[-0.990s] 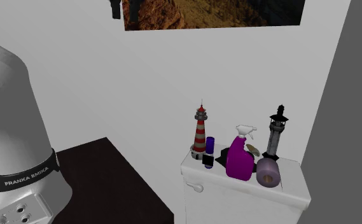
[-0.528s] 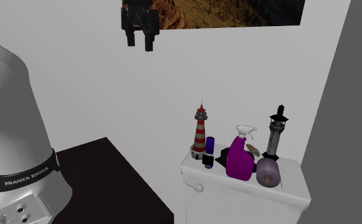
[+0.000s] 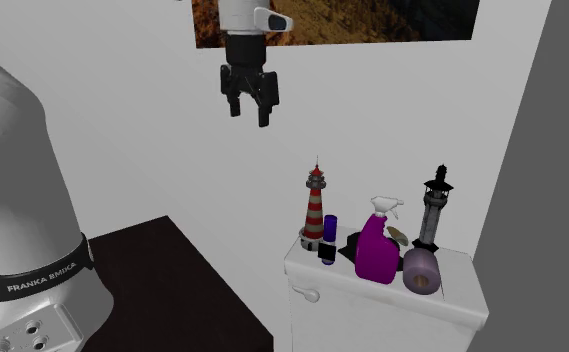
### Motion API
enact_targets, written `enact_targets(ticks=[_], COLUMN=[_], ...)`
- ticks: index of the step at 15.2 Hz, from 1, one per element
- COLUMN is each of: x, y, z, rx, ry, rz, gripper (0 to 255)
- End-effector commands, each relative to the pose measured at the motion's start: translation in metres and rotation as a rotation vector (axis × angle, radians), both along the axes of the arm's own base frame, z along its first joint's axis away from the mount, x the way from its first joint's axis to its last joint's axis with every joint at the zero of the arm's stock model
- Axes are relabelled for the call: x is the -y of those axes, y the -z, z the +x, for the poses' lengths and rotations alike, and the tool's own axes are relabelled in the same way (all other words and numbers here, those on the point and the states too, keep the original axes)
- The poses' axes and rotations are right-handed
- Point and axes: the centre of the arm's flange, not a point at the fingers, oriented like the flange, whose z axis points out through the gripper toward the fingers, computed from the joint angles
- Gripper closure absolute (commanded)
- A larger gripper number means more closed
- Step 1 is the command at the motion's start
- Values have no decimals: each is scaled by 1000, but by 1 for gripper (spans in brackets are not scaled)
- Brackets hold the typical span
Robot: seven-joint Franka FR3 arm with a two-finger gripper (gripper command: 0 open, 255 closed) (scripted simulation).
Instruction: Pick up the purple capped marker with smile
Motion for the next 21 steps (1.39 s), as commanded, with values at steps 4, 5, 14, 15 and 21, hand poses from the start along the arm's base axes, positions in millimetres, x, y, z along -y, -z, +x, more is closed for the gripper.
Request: enact_targets(ticks=[4,5,14,15,21], x=[4,6,19,21,31], y=[53,64,161,171,233], z=[32,38,98,105,148], rx=[36,42,98,104,142], ry=[-1,-2,-5,-5,-7], rz=[-18,-21,-51,-54,-75], gripper=[0,0,0,0,0])
